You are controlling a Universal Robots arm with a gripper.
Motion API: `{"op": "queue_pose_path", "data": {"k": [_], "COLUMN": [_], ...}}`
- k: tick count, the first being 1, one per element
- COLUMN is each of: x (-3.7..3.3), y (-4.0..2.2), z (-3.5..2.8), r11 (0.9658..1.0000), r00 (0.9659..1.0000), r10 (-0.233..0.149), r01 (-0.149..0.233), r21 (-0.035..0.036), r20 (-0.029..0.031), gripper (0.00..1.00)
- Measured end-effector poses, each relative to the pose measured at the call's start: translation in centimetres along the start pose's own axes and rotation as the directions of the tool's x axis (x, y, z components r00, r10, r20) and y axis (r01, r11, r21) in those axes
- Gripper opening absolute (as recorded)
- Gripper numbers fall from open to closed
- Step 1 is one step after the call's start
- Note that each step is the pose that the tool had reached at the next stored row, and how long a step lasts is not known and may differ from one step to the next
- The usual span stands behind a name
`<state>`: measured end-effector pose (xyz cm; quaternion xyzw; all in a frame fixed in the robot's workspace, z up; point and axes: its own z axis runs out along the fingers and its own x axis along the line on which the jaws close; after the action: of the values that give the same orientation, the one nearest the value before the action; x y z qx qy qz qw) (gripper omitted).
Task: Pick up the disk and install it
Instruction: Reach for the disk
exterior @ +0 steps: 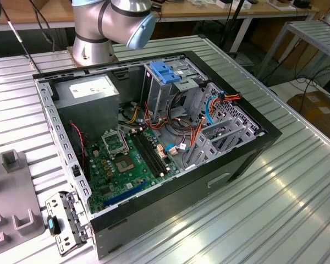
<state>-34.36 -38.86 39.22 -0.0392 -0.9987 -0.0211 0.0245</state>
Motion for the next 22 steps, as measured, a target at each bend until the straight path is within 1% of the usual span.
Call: {"op": "queue_pose_path", "data": {"k": [2, 9, 11, 12, 13, 14, 16, 20, 21, 22], "x": [0.92, 0.98, 1.18, 1.43, 1.87, 2.61, 3.22, 4.69, 5.30, 5.68], "y": [-0.04, -0.04, 0.04, 0.13, 0.19, 0.23, 0.29, 0.40, 0.42, 0.43], "z": [0.07, 0.06, 0.08, 0.09, 0.11, 0.16, 0.20, 0.28, 0.31, 0.33], "r11": [1.0000, 1.0000, 1.0000, 1.0000, 1.0000, 1.0000, 1.0000, 1.0000, 1.0000, 1.0000], "r00": [1.0000, 1.0000, 1.0000, 1.0000, 1.0000, 1.0000, 1.0000, 1.0000, 1.0000, 1.0000], "r10": [0.000, 0.000, 0.000, 0.000, 0.000, 0.000, -0.001, 0.000, 0.000, 0.000], "r01": [0.000, 0.000, 0.000, 0.000, 0.000, 0.000, 0.001, 0.000, 0.000, 0.000], "r21": [-0.0001, -0.0001, -0.0003, -0.0001, -0.0001, -0.0001, -0.0002, -0.0001, -0.0002, -0.0001], "r20": [0.0002, 0.0001, 0.0001, 0.0000, 0.0000, 0.0001, 0.0001, 0.0001, 0.0001, 0.0001], "gripper": [0.11, 0.11, 0.11, 0.11, 0.11, 0.11, 0.11, 0.11, 0.11, 0.11]}}
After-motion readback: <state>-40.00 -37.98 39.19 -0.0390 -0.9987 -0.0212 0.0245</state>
